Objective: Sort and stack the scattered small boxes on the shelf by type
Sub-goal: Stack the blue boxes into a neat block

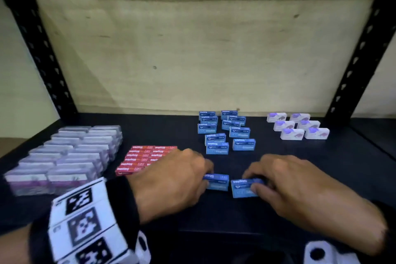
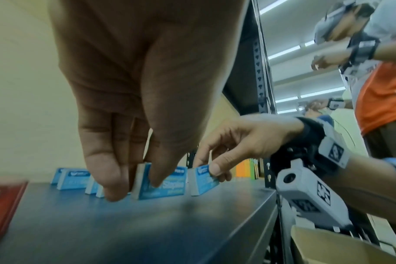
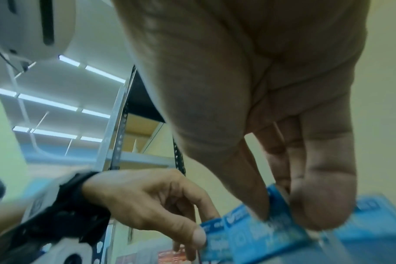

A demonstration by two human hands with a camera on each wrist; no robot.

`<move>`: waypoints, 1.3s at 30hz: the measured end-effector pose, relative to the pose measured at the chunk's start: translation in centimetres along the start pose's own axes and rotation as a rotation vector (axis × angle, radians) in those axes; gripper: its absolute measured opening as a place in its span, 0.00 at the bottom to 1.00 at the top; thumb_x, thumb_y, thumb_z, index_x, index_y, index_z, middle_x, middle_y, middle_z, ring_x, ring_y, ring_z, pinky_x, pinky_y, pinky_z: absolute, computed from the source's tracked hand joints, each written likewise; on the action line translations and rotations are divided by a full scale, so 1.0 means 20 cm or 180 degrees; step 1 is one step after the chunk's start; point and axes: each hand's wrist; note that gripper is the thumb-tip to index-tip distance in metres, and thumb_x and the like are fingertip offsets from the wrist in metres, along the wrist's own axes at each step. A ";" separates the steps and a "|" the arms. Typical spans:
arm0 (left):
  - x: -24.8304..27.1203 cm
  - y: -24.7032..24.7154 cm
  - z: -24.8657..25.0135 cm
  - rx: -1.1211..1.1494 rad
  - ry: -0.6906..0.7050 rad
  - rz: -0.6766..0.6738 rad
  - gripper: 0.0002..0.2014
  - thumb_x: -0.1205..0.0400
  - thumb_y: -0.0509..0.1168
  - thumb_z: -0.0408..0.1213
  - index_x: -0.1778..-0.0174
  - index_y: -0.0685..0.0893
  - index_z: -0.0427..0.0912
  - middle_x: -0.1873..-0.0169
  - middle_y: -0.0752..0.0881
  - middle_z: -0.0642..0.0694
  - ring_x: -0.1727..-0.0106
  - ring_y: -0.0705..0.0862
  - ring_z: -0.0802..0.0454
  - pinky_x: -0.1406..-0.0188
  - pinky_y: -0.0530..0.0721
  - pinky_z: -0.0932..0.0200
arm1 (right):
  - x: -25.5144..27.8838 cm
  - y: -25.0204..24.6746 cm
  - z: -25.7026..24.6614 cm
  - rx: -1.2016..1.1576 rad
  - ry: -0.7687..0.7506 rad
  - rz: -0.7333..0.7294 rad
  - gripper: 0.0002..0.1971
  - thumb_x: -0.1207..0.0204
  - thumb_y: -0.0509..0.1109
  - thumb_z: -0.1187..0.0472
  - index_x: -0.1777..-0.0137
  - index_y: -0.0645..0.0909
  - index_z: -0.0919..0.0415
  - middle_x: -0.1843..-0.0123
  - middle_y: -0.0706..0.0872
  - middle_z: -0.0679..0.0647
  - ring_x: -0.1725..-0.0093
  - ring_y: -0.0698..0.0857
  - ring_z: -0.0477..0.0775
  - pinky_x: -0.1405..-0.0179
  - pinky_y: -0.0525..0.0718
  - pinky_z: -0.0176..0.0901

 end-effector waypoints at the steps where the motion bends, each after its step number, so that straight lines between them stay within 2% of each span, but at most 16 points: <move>1: 0.03 0.03 0.00 0.0162 -0.0034 0.0096 0.11 0.15 0.58 0.48 0.41 0.81 0.52 0.45 0.83 0.52 0.43 0.82 0.49 0.41 0.79 0.50 | 0.04 0.04 0.00 -0.0156 0.0006 0.0083 0.11 0.15 0.59 0.46 0.36 0.77 0.37 0.48 0.76 0.38 0.43 0.78 0.41 0.44 0.73 0.39; 4: 0.09 0.11 0.03 0.0834 -0.0089 0.0544 0.11 0.14 0.59 0.48 0.38 0.80 0.56 0.48 0.77 0.60 0.44 0.79 0.59 0.39 0.76 0.61 | 0.08 0.16 0.05 -0.0614 0.0052 0.0399 0.10 0.16 0.61 0.47 0.38 0.79 0.34 0.50 0.75 0.37 0.49 0.78 0.39 0.46 0.75 0.33; 7: 0.09 0.19 0.08 0.1342 -0.0216 0.0820 0.09 0.15 0.62 0.46 0.40 0.81 0.59 0.53 0.74 0.64 0.52 0.77 0.65 0.49 0.71 0.73 | 0.08 0.26 0.13 -0.1122 -0.0003 0.0816 0.11 0.18 0.67 0.52 0.40 0.83 0.36 0.51 0.77 0.37 0.53 0.81 0.41 0.53 0.76 0.30; 10: 0.07 0.27 0.11 0.1760 -0.0291 0.1135 0.09 0.16 0.65 0.44 0.42 0.83 0.59 0.57 0.75 0.65 0.58 0.78 0.68 0.57 0.70 0.76 | 0.08 0.33 0.19 -0.1463 -0.0132 0.0987 0.12 0.18 0.70 0.56 0.40 0.85 0.37 0.49 0.79 0.40 0.55 0.83 0.46 0.57 0.76 0.28; 14: 0.06 0.34 0.13 0.2172 -0.0358 0.1490 0.09 0.18 0.69 0.41 0.43 0.85 0.57 0.59 0.78 0.66 0.63 0.79 0.67 0.62 0.70 0.78 | 0.08 0.37 0.25 -0.1862 -0.0167 0.1039 0.12 0.18 0.70 0.56 0.41 0.86 0.37 0.48 0.82 0.44 0.54 0.84 0.50 0.55 0.78 0.32; 20: 0.08 0.36 0.11 0.2418 -0.0365 0.1511 0.10 0.18 0.70 0.41 0.44 0.87 0.60 0.55 0.80 0.66 0.59 0.81 0.62 0.61 0.73 0.76 | 0.08 0.40 0.25 -0.1894 -0.0205 0.1159 0.12 0.19 0.70 0.55 0.41 0.86 0.36 0.49 0.83 0.45 0.56 0.84 0.50 0.55 0.80 0.36; 24: 0.09 0.36 0.11 0.2491 -0.0399 0.1462 0.10 0.19 0.70 0.42 0.44 0.87 0.61 0.54 0.81 0.66 0.57 0.81 0.61 0.61 0.73 0.77 | 0.08 0.41 0.25 -0.1894 -0.0227 0.1202 0.13 0.19 0.71 0.56 0.40 0.86 0.36 0.49 0.82 0.45 0.56 0.84 0.50 0.56 0.79 0.34; 31: 0.09 0.35 0.11 0.2521 -0.0414 0.1480 0.10 0.19 0.71 0.42 0.45 0.87 0.62 0.55 0.81 0.66 0.58 0.81 0.60 0.60 0.73 0.76 | 0.08 0.41 0.25 -0.1916 -0.0244 0.1218 0.14 0.20 0.71 0.57 0.40 0.87 0.36 0.49 0.82 0.45 0.59 0.83 0.50 0.58 0.77 0.29; 36: 0.09 0.35 0.11 0.2485 -0.0409 0.1451 0.10 0.19 0.71 0.42 0.44 0.87 0.61 0.54 0.80 0.66 0.57 0.81 0.60 0.60 0.73 0.77 | 0.08 0.41 0.25 -0.1868 -0.0241 0.1223 0.14 0.19 0.71 0.56 0.40 0.86 0.35 0.49 0.82 0.45 0.57 0.83 0.50 0.57 0.81 0.37; 39: 0.09 0.36 0.11 0.2482 -0.0466 0.1409 0.14 0.21 0.71 0.49 0.39 0.85 0.64 0.52 0.80 0.65 0.55 0.82 0.59 0.58 0.75 0.75 | 0.08 0.41 0.23 -0.1849 -0.0230 0.1239 0.12 0.20 0.69 0.50 0.40 0.86 0.35 0.50 0.82 0.44 0.57 0.84 0.50 0.56 0.81 0.37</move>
Point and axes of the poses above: each hand's wrist, its own x-axis away from the middle knuckle, its own y-axis out of the palm, z = x × y
